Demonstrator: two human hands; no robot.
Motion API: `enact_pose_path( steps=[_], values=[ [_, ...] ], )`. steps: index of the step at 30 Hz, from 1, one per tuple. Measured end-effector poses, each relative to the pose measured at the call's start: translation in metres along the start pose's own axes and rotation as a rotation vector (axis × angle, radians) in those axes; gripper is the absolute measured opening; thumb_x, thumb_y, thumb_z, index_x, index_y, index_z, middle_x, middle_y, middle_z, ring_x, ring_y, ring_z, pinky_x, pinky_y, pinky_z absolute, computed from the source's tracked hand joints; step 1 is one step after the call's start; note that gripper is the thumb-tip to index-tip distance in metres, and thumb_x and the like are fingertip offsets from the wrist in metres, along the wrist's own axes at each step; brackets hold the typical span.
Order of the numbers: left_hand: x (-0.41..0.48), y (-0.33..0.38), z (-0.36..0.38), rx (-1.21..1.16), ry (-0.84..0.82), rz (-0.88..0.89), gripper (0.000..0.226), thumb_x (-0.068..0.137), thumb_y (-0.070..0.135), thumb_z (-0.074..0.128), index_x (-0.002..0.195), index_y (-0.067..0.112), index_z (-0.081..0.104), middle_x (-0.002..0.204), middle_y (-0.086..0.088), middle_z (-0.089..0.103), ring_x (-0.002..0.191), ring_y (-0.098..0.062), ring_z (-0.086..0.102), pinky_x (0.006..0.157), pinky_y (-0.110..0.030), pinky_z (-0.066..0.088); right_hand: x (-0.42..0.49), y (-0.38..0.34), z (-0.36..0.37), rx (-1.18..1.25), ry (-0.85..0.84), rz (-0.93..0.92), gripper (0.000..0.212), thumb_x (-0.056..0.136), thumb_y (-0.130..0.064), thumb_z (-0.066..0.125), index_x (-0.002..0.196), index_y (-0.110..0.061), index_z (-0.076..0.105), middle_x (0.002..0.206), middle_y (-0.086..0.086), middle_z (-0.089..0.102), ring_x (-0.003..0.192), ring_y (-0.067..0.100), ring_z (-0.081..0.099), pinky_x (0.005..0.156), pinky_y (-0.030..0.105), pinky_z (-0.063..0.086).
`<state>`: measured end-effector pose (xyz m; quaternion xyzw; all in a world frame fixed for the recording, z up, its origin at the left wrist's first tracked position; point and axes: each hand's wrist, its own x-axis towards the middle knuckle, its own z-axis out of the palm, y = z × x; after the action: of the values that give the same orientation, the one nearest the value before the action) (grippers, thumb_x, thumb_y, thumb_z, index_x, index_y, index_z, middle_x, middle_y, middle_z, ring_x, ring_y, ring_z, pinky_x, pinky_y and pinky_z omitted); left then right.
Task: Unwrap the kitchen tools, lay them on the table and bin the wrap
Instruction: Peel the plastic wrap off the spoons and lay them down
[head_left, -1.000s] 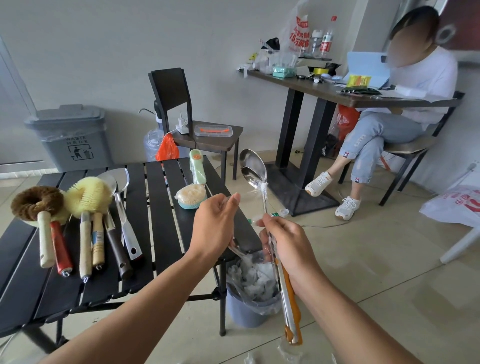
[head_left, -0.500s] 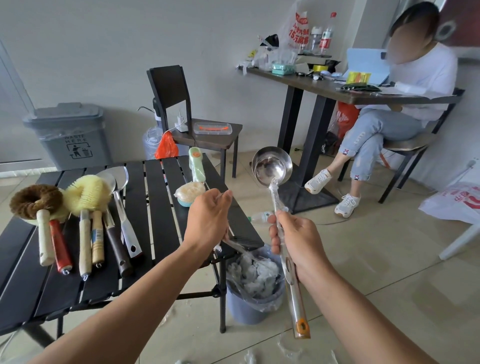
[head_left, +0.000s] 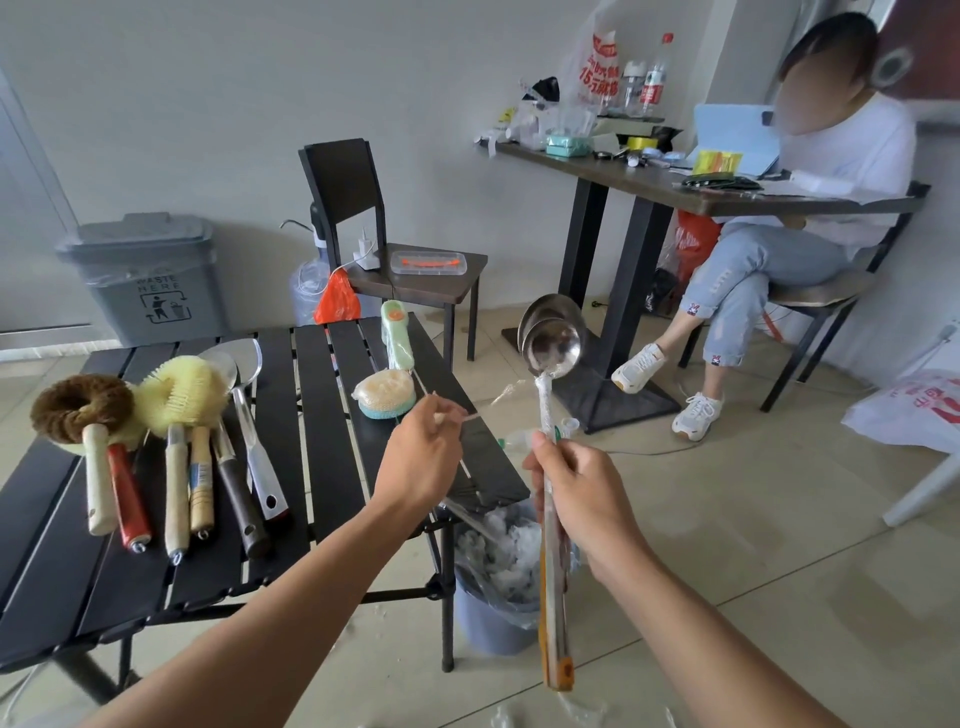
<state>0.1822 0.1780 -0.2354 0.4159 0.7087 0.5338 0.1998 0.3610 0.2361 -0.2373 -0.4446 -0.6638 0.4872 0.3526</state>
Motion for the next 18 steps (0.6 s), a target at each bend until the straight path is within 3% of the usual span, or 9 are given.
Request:
enact_pose_path(
  steps=[3, 7, 9, 11, 13, 15, 18],
  values=[
    [-0.005, -0.001, 0.007, 0.052, -0.052, -0.047, 0.042, 0.114, 0.035, 0.041, 0.091, 0.021, 0.073, 0.05, 0.02, 0.056, 0.053, -0.008, 0.049, 0.057, -0.03, 0.038, 0.001, 0.001, 0.002, 0.0, 0.0, 0.0, 0.043, 0.108, -0.056, 0.049, 0.089, -0.028, 0.075, 0.056, -0.012, 0.062, 0.051, 0.011, 0.063, 0.049, 0.025, 0.048],
    [-0.006, 0.001, 0.012, 0.014, 0.065, -0.065, 0.054, 0.11, 0.052, 0.041, 0.072, 0.015, 0.047, 0.058, 0.007, 0.046, 0.054, -0.014, 0.042, 0.063, -0.034, 0.038, 0.005, 0.005, 0.007, 0.144, -0.009, 0.03, 0.041, 0.104, -0.064, 0.052, 0.091, -0.035, 0.078, 0.051, -0.011, 0.053, 0.051, 0.013, 0.055, 0.051, 0.031, 0.045],
    [-0.006, 0.006, 0.011, -0.066, 0.064, -0.084, 0.058, 0.101, 0.065, 0.054, 0.07, 0.018, 0.041, 0.059, 0.004, 0.042, 0.054, -0.015, 0.039, 0.062, -0.035, 0.036, 0.006, 0.005, 0.008, 0.224, -0.03, 0.041, 0.046, 0.097, -0.069, 0.057, 0.095, -0.029, 0.079, 0.053, -0.011, 0.05, 0.051, 0.014, 0.052, 0.055, 0.035, 0.045],
    [-0.009, 0.013, 0.009, -0.118, 0.021, -0.091, 0.067, 0.084, 0.073, 0.074, 0.07, 0.013, 0.047, 0.061, -0.003, 0.05, 0.057, -0.019, 0.048, 0.06, -0.037, 0.043, 0.007, 0.006, 0.008, 0.272, -0.031, 0.046, 0.053, 0.085, -0.075, 0.065, 0.094, -0.024, 0.078, 0.054, -0.01, 0.05, 0.05, 0.014, 0.05, 0.053, 0.034, 0.045],
    [-0.01, 0.017, 0.009, -0.133, -0.027, -0.073, 0.071, 0.082, 0.061, 0.084, 0.076, -0.003, 0.055, 0.068, -0.015, 0.064, 0.061, -0.029, 0.06, 0.062, -0.05, 0.055, 0.008, 0.007, 0.006, 0.27, -0.019, 0.04, 0.051, 0.08, -0.072, 0.074, 0.087, -0.021, 0.074, 0.054, -0.005, 0.051, 0.048, 0.014, 0.049, 0.051, 0.033, 0.044],
    [-0.01, 0.017, 0.009, -0.151, -0.05, -0.025, 0.055, 0.093, 0.046, 0.079, 0.08, -0.004, 0.063, 0.071, -0.021, 0.07, 0.06, -0.031, 0.062, 0.06, -0.052, 0.055, 0.009, 0.009, 0.003, 0.245, -0.021, 0.009, 0.038, 0.087, -0.059, 0.078, 0.084, -0.021, 0.073, 0.054, -0.003, 0.053, 0.048, 0.015, 0.05, 0.052, 0.035, 0.045],
    [-0.008, 0.015, 0.008, -0.158, -0.032, -0.011, 0.036, 0.102, 0.033, 0.064, 0.089, 0.0, 0.064, 0.071, -0.004, 0.077, 0.052, -0.013, 0.054, 0.054, -0.03, 0.045, 0.012, 0.007, 0.001, 0.254, -0.021, -0.019, 0.026, 0.101, -0.041, 0.071, 0.087, -0.02, 0.079, 0.06, -0.003, 0.057, 0.052, 0.015, 0.054, 0.051, 0.033, 0.046]
  ],
)
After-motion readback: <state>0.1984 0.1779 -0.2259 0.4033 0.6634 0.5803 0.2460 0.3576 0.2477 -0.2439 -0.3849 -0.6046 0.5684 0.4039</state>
